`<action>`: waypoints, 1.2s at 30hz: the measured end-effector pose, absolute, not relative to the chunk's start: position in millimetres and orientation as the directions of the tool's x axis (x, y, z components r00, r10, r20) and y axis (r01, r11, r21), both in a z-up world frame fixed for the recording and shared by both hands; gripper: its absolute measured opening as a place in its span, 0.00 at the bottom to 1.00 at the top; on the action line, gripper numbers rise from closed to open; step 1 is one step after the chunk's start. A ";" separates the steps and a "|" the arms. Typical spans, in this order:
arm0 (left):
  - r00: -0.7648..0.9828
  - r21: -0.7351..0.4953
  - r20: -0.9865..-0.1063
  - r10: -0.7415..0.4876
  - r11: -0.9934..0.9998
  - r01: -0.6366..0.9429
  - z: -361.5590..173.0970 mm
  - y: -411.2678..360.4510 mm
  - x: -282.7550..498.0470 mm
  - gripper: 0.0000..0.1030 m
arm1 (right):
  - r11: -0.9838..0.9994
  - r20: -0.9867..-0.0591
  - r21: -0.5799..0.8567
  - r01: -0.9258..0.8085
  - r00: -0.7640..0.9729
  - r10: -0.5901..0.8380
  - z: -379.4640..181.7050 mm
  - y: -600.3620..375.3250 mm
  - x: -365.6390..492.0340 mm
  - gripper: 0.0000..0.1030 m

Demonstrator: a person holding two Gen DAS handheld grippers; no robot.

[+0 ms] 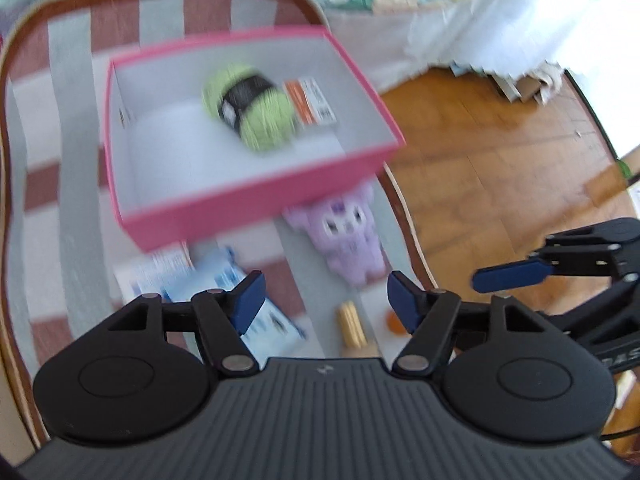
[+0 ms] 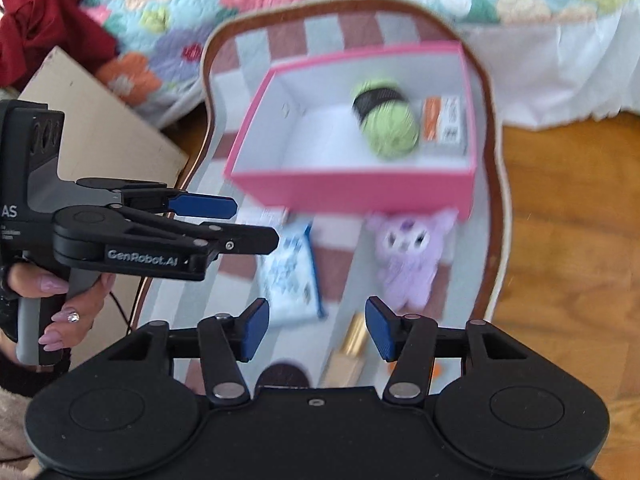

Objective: Organize objects
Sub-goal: 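Move the left tool to the gold-capped foundation bottle and grasp it, then carry the foundation bottle into the pink box and open the left tool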

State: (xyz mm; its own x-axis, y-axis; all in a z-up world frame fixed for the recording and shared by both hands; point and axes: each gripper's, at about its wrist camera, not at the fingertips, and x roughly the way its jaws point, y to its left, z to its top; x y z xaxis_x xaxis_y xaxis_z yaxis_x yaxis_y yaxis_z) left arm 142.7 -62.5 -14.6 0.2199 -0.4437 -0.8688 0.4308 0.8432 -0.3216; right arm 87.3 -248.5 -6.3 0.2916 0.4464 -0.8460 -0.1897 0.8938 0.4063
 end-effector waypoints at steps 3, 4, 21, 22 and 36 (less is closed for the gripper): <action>0.185 -0.343 -0.874 -0.449 0.841 0.419 -27.1 -60.2 128.7 0.65 | 0.893 -0.861 0.402 -0.204 0.247 0.444 -23.8 -240.0 72.4 0.57; 0.173 -0.348 -0.877 -0.448 0.841 0.414 -32.0 -59.5 124.9 0.65 | 0.894 -0.867 0.399 -0.205 0.234 0.441 -30.1 -237.4 68.0 0.57; 0.046 -0.550 -0.822 -0.567 0.813 0.192 -133.9 -48.3 100.8 0.62 | 0.942 -0.960 0.267 -0.205 0.030 0.278 -135.8 -185.1 66.1 0.57; 0.048 -0.567 -0.812 -0.582 0.805 0.176 -137.9 -47.5 101.5 0.60 | 0.945 -0.962 0.260 -0.199 0.029 0.271 -138.7 -184.8 67.8 0.57; 0.001 -0.658 -0.752 -0.659 0.751 0.058 -171.3 -50.2 102.1 0.21 | 0.945 -0.967 0.242 -0.222 0.023 0.253 -159.6 -176.6 69.1 0.45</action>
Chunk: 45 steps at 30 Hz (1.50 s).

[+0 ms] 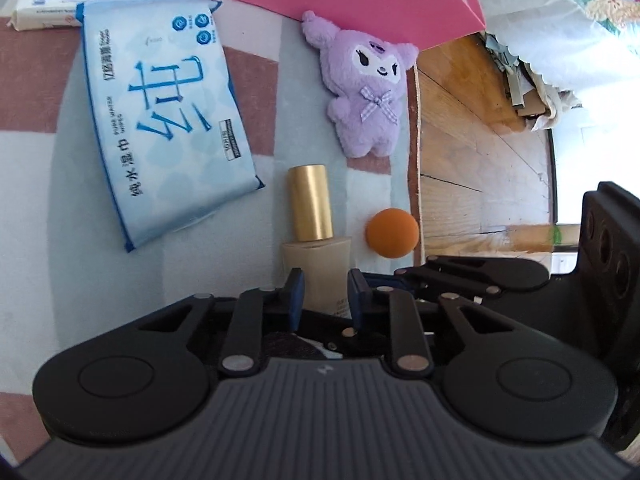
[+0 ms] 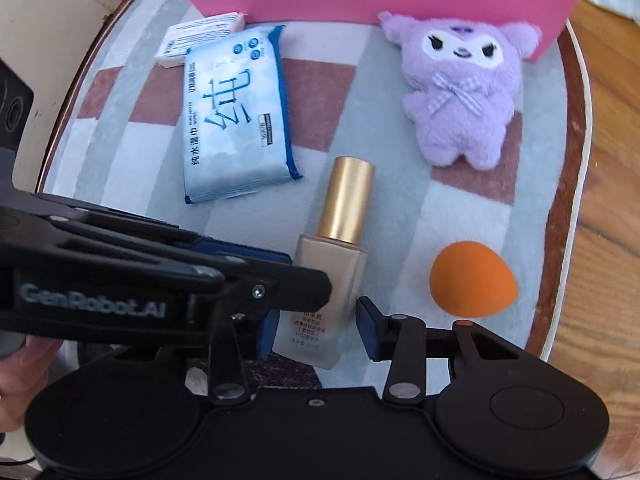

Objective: Organize objects
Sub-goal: 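Carry the foundation bottle into the pink box and open the left tool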

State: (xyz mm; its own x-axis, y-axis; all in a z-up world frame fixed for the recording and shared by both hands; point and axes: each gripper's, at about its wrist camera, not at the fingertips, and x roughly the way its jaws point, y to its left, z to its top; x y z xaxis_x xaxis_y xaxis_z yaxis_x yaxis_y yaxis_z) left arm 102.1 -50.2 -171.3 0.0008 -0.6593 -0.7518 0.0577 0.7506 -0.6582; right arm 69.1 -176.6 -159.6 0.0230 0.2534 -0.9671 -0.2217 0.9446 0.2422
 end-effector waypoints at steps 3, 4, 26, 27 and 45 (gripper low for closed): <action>0.012 -0.660 -0.751 -0.661 0.751 0.032 -171.2 -41.3 104.2 0.21 | 0.936 -0.958 0.270 -0.225 0.037 0.285 -157.7 -178.1 70.2 0.44; 0.015 -0.662 -0.749 -0.662 0.749 0.025 -171.3 -39.1 104.7 0.21 | 0.933 -0.953 0.286 -0.217 0.038 0.301 -157.4 -179.6 71.7 0.44; 0.071 -0.654 -0.756 -0.650 0.754 -0.064 -183.7 -40.5 84.3 0.39 | 0.911 -0.917 0.398 -0.108 -0.075 0.392 -167.4 -186.9 89.3 0.44; 0.082 -0.653 -0.757 -0.648 0.755 -0.058 -180.2 -39.7 82.7 0.39 | 0.910 -0.916 0.399 -0.115 -0.076 0.393 -166.1 -186.2 88.7 0.44; 0.296 -0.591 -0.732 -0.614 0.788 0.175 -56.2 -21.0 104.2 0.34 | 0.886 -0.811 0.342 -0.312 0.378 0.446 -69.7 -184.8 75.8 0.39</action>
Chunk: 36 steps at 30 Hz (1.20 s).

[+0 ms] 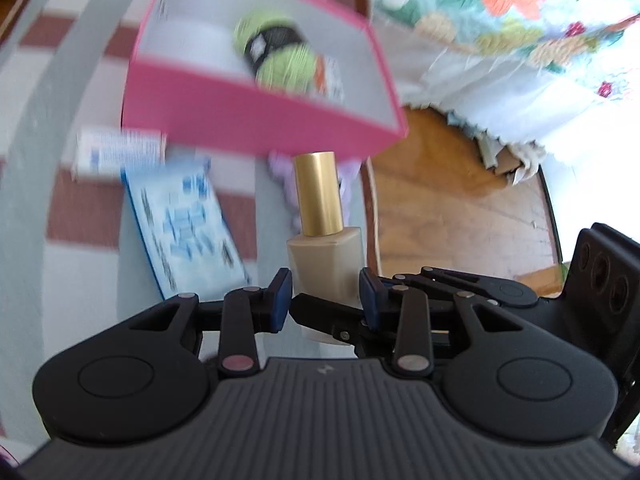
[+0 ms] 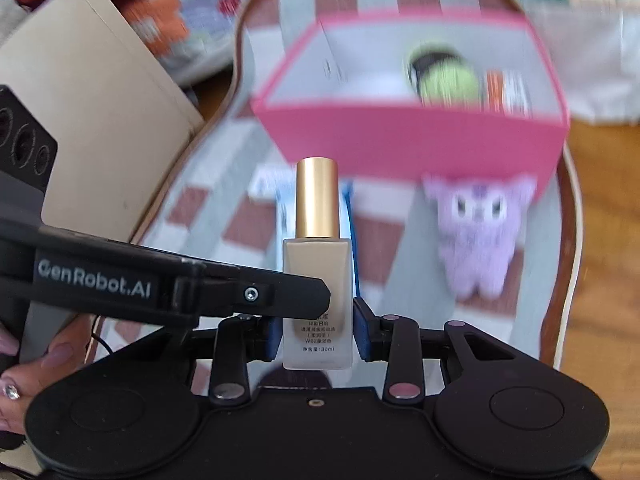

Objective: Organize objects
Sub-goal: 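Carry the foundation bottle into the pink box and open the left tool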

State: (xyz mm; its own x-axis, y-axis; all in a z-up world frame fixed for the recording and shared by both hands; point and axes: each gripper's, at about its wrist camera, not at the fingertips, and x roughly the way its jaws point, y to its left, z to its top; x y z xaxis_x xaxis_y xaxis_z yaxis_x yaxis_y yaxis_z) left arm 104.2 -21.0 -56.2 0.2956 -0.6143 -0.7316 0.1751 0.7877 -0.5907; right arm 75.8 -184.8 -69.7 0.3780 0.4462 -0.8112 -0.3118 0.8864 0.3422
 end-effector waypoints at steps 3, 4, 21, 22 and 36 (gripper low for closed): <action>0.340 -0.566 -0.727 -0.597 0.801 0.195 -31.6 -18.9 122.5 0.34 | 0.883 -0.775 0.333 -0.330 0.437 0.456 -51.9 -182.7 88.1 0.39; 0.352 -0.561 -0.725 -0.592 0.804 0.198 -24.4 -18.0 129.5 0.34 | 0.882 -0.765 0.332 -0.335 0.452 0.460 -46.0 -182.3 94.4 0.39; 0.392 -0.553 -0.767 -0.508 0.833 -0.001 -38.7 -16.1 294.8 0.34 | 0.905 -0.736 0.238 -0.354 0.543 0.406 -39.9 -163.6 247.0 0.39; 0.382 -0.547 -0.776 -0.502 0.837 -0.011 -46.5 -18.8 300.7 0.34 | 0.906 -0.750 0.241 -0.348 0.526 0.401 -46.9 -163.7 255.8 0.39; 0.314 -0.556 -0.812 -0.492 0.816 -0.161 -129.6 -20.2 341.6 0.32 | 0.935 -0.861 0.159 -0.316 0.420 0.288 -126.5 -143.2 301.5 0.39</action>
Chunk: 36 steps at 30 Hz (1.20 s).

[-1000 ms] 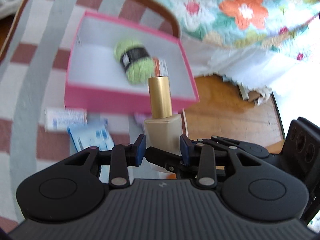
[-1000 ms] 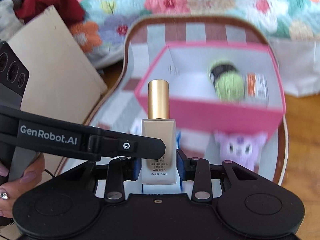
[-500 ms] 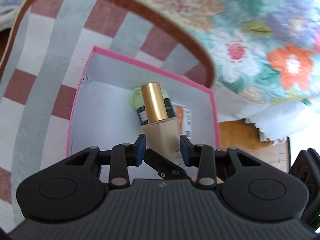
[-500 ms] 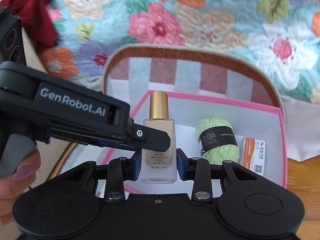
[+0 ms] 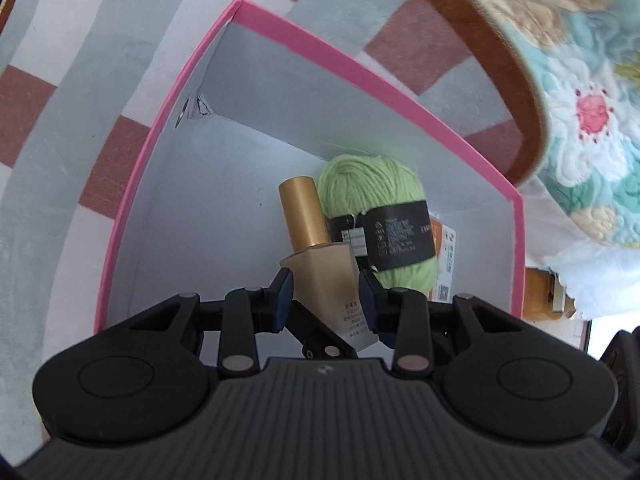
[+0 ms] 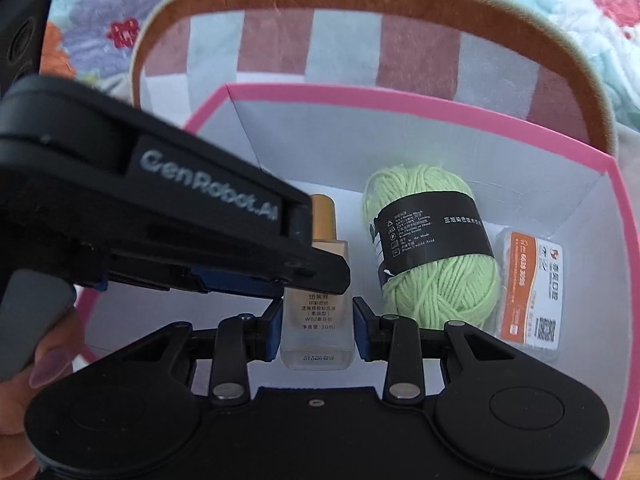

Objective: Organize objects
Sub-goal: 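Carry the foundation bottle into the pink box and open the left tool, then move the left tool down to the orange makeup sponge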

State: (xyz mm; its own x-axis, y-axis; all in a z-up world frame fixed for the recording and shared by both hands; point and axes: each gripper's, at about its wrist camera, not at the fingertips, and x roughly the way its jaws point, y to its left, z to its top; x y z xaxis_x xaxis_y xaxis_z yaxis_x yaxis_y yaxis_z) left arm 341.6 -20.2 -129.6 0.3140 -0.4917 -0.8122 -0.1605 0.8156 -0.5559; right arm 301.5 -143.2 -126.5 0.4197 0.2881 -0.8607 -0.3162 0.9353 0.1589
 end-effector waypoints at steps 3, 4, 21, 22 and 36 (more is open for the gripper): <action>0.321 -0.547 -0.819 -0.476 0.816 -0.186 -134.1 -20.1 344.3 0.32 | 0.942 -0.870 0.126 -0.311 0.422 0.256 -132.4 -139.3 305.5 0.39; 0.322 -0.539 -0.824 -0.466 0.820 -0.193 -134.6 -20.1 344.0 0.33 | 0.945 -0.874 0.110 -0.307 0.424 0.239 -134.6 -138.0 306.5 0.39; 0.364 -0.413 -0.835 -0.414 0.907 0.083 -30.5 -26.8 276.3 0.43 | 0.931 -0.842 0.308 -0.196 0.398 0.363 -37.3 -219.0 223.4 0.43; 0.358 -0.408 -0.836 -0.416 0.907 0.103 -21.8 -27.0 269.3 0.43 | 0.927 -0.841 0.324 -0.187 0.393 0.373 -27.2 -224.9 213.8 0.43; 0.277 -0.346 -0.854 -0.440 0.879 0.328 36.3 -42.5 166.7 0.52 | 0.892 -0.831 0.431 -0.135 0.326 0.450 15.1 -276.8 115.3 0.50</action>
